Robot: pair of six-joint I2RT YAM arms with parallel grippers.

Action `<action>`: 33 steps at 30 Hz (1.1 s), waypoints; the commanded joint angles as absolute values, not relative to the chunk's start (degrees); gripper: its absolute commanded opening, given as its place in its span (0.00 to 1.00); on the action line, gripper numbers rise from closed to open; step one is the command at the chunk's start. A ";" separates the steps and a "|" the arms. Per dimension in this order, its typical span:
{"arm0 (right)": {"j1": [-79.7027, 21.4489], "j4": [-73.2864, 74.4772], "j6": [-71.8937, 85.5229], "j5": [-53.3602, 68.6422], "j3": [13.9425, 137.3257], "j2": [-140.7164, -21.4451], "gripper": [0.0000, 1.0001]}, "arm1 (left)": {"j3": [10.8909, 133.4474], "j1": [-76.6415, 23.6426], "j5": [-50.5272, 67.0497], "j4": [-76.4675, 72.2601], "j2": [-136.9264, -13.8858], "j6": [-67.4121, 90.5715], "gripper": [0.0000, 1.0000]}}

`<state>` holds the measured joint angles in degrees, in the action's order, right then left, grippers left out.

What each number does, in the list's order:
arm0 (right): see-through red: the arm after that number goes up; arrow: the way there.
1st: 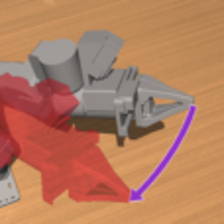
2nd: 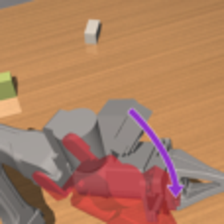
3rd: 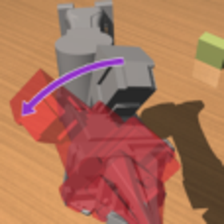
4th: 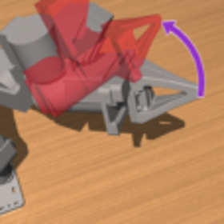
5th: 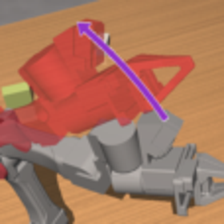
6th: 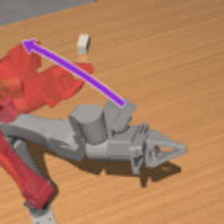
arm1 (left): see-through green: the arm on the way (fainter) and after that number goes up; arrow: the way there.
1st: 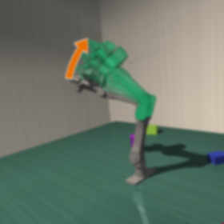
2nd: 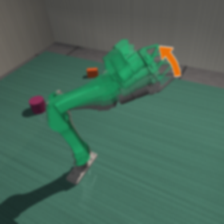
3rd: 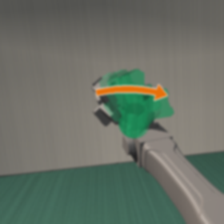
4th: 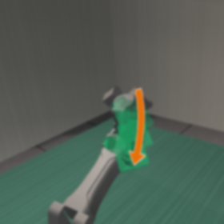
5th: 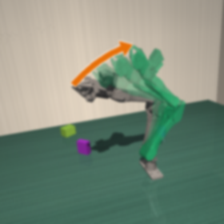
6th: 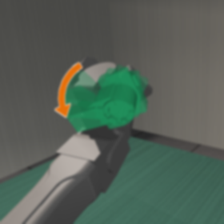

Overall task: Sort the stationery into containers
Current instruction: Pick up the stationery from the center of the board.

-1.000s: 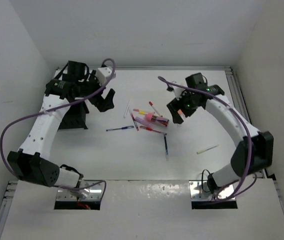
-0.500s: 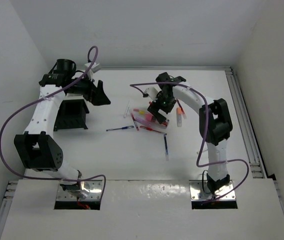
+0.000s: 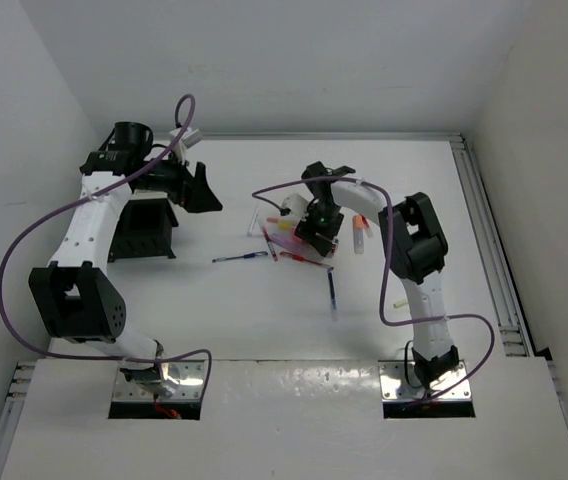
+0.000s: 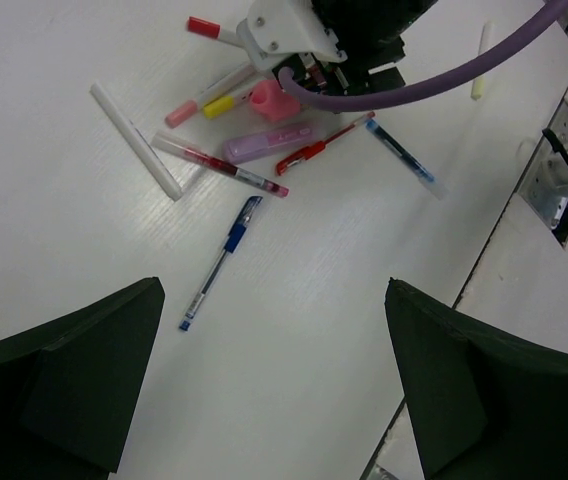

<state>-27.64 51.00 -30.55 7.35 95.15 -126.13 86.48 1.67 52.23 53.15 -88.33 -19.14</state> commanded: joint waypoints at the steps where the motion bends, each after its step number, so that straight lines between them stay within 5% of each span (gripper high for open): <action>1: -28.13 49.66 -32.52 6.15 94.92 -126.74 0.64 | 86.75 2.37 52.65 51.50 -86.66 -19.07 0.99; 5: -28.13 49.04 -32.87 6.42 93.61 -126.83 0.51 | 86.84 2.81 51.94 51.24 -86.57 -19.07 0.99; 9: -27.95 50.53 -32.96 7.73 92.03 -123.41 0.20 | 87.19 2.81 51.77 51.15 -86.05 -18.98 0.97; 13: -26.90 50.54 -31.21 12.02 88.60 -114.02 0.01 | 85.52 3.34 53.17 46.86 -83.59 -16.36 0.95; 22: -19.69 44.21 -21.62 46.37 86.92 -93.96 0.00 | 76.91 1.85 66.61 18.74 -72.52 -1.32 0.91; 28: -21.44 42.10 -17.14 65.11 83.77 -90.79 0.00 | 76.20 -2.80 76.35 10.03 -70.31 -0.71 0.66; 30: -22.23 41.23 -16.79 68.19 82.97 -89.92 0.00 | 76.46 -5.87 77.25 9.58 -70.57 1.91 0.69; 33: -23.55 31.88 -11.54 67.59 79.46 -87.12 0.00 | 75.68 -10.79 75.86 6.25 -71.36 9.19 0.89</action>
